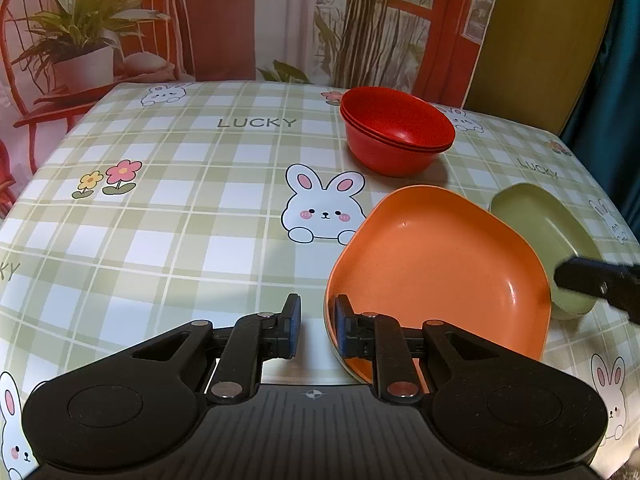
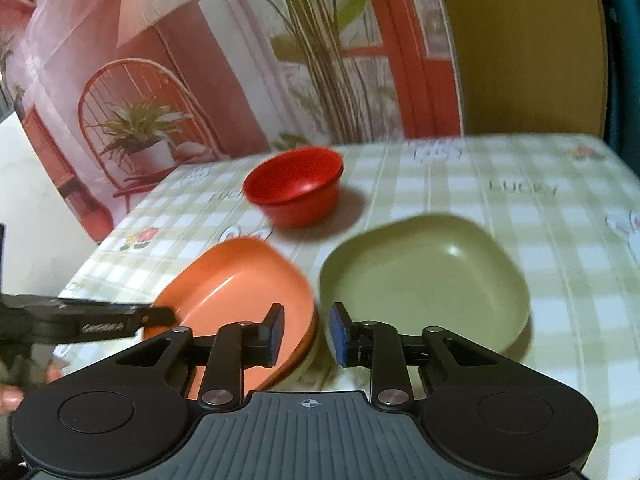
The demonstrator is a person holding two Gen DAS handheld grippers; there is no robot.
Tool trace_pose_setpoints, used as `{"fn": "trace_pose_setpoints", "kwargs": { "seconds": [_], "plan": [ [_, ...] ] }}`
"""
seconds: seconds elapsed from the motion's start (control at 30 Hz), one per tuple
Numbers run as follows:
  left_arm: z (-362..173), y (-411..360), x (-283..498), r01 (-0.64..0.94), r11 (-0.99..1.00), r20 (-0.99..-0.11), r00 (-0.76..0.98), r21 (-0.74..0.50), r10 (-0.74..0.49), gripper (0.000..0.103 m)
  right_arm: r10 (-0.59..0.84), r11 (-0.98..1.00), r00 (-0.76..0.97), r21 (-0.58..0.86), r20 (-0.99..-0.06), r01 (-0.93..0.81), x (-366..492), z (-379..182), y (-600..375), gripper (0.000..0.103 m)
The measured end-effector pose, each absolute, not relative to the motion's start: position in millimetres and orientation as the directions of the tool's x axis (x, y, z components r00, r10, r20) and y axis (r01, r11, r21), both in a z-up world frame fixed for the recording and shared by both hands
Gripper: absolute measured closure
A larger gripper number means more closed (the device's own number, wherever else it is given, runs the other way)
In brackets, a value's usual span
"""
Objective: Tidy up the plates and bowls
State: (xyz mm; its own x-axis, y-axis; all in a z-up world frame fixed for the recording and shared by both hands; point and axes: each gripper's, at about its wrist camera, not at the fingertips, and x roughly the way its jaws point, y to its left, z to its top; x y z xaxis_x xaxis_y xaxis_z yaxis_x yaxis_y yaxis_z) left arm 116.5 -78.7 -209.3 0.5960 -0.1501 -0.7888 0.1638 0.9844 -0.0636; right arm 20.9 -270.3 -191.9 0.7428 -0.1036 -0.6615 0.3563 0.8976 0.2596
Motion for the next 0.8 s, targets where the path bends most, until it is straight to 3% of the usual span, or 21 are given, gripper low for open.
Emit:
{"fn": "trace_pose_setpoints", "kwargs": {
  "seconds": [0.37,0.8],
  "plan": [
    [-209.6,-73.2,115.9,0.155,0.986,-0.785,0.601,-0.067,-0.147,0.078,-0.070,0.889,0.751,0.300,-0.657,0.346,42.8,-204.0,-281.0,0.101],
    [-209.2,-69.2,111.5,0.120,0.990,-0.771,0.623,-0.070,-0.130,0.077,-0.080,0.905,0.736,0.262,-0.672,0.337,38.8,-212.3,-272.2,0.102]
  ]
}}
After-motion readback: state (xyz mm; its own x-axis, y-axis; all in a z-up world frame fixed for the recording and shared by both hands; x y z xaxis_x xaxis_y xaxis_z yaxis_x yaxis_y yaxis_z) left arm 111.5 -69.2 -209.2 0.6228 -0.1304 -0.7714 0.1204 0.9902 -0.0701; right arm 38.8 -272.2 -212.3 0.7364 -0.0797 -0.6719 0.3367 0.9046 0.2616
